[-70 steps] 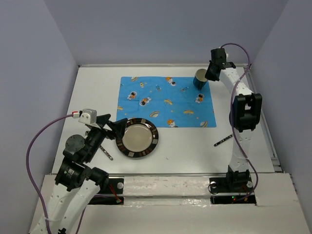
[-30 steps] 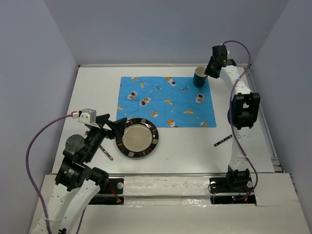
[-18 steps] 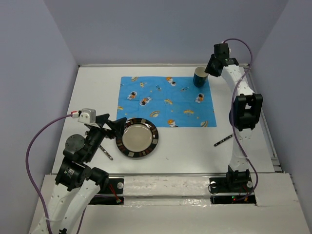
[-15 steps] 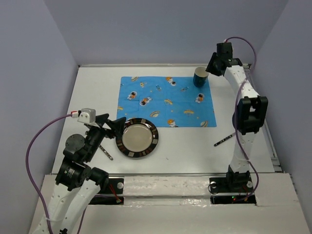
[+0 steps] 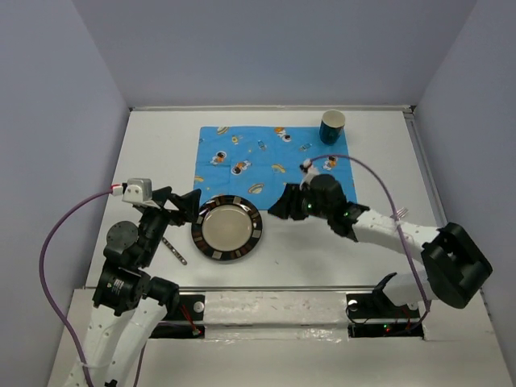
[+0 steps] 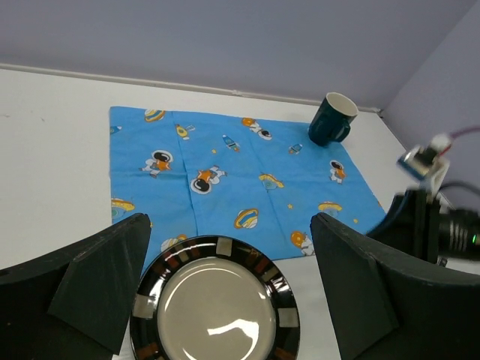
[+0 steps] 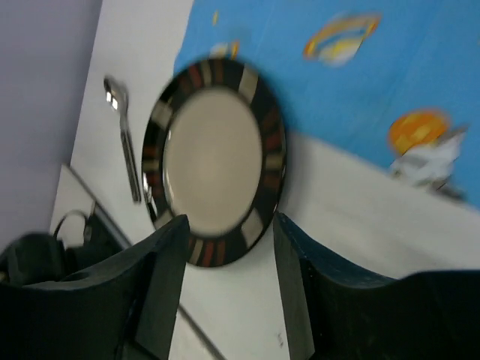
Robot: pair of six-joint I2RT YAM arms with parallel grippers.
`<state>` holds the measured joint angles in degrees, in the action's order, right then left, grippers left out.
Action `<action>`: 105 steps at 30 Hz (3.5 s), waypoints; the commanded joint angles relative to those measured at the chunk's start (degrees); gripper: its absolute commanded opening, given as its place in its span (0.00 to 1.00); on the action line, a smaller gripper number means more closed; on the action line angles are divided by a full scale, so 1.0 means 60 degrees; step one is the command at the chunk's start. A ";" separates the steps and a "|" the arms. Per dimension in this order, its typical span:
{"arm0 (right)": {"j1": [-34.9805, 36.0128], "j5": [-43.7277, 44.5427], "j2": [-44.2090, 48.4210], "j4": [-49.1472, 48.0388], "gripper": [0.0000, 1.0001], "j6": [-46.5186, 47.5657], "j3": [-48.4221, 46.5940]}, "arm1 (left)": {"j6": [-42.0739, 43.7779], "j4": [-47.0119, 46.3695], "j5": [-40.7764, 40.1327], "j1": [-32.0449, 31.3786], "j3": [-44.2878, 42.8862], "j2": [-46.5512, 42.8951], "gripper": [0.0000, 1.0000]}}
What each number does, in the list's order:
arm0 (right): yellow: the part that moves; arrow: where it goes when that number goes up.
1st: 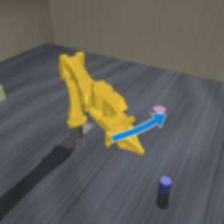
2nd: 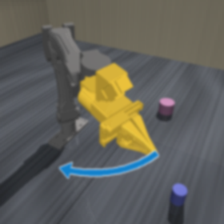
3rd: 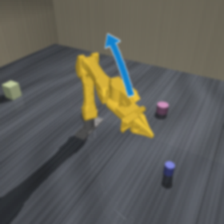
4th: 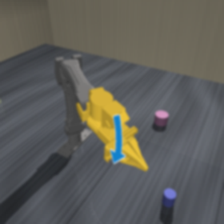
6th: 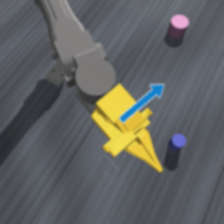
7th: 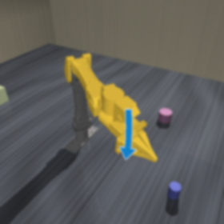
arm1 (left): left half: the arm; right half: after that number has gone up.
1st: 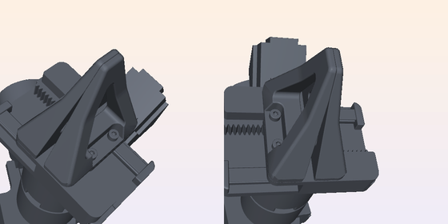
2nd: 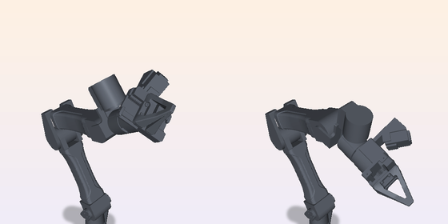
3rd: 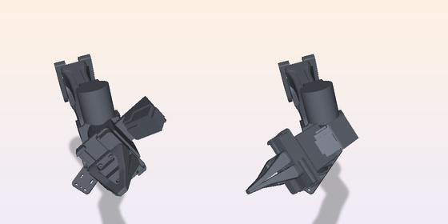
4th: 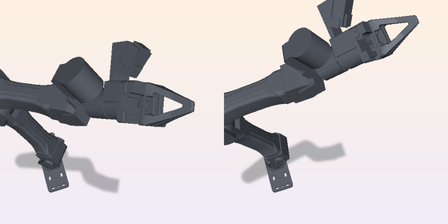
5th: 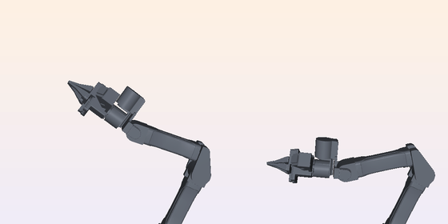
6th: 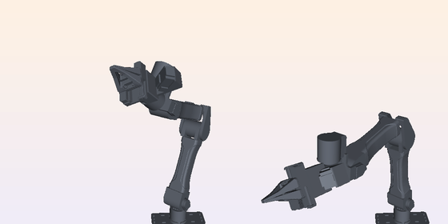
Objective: Set the dinner table for one person
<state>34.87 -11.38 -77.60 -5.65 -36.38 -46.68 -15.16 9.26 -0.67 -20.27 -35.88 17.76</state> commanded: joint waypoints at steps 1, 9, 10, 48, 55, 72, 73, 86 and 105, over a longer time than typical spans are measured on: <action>0.1290 -0.0360 -0.0263 -0.3916 0.56 -0.2503 0.2298 | -0.0008 -0.0400 -0.0050 0.0214 -0.0202 -0.0074 0.99; 0.2464 0.0182 -0.2503 -0.6922 0.56 -0.4495 0.3106 | -0.0008 -0.0444 -0.0035 0.0478 -0.0158 -0.0001 0.99; 0.2566 0.0197 -0.3013 -0.7389 0.55 -0.4629 0.3092 | -0.0022 -0.0444 -0.0021 0.0507 -0.0158 -0.0015 0.99; -0.0698 0.0856 -0.1434 -0.6426 0.00 -0.4834 0.0927 | 0.0021 -0.0576 0.0389 0.0625 -0.0129 0.0014 0.99; -0.1768 0.0286 -0.2943 -0.7054 0.00 -0.5537 0.0104 | 0.0007 -0.0620 0.0506 0.0596 -0.0114 0.0087 0.99; -0.1974 -0.0052 -0.4732 -0.7073 0.18 -0.5788 -0.0087 | -0.0008 -0.0620 0.0551 0.0566 -0.0099 0.0043 0.99; -0.1974 -0.0038 -0.4718 -0.6926 0.27 -0.5729 -0.0043 | -0.0008 -0.0620 0.0551 0.0566 -0.0099 0.0029 0.99; -0.1974 0.1104 -0.2362 -0.2036 0.95 -0.3108 0.0630 | -0.0008 -0.0605 0.0492 0.0128 -0.0143 -0.0601 0.99; -0.2912 0.5718 0.3207 0.9289 0.52 -0.3296 0.0557 | 0.0285 -0.0151 -0.1104 -0.2568 -0.0275 -0.2681 0.99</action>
<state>18.61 15.92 -59.61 33.87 -52.36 -41.30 -14.79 9.02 -2.20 -33.17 -35.88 3.31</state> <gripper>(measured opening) 0.569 0.989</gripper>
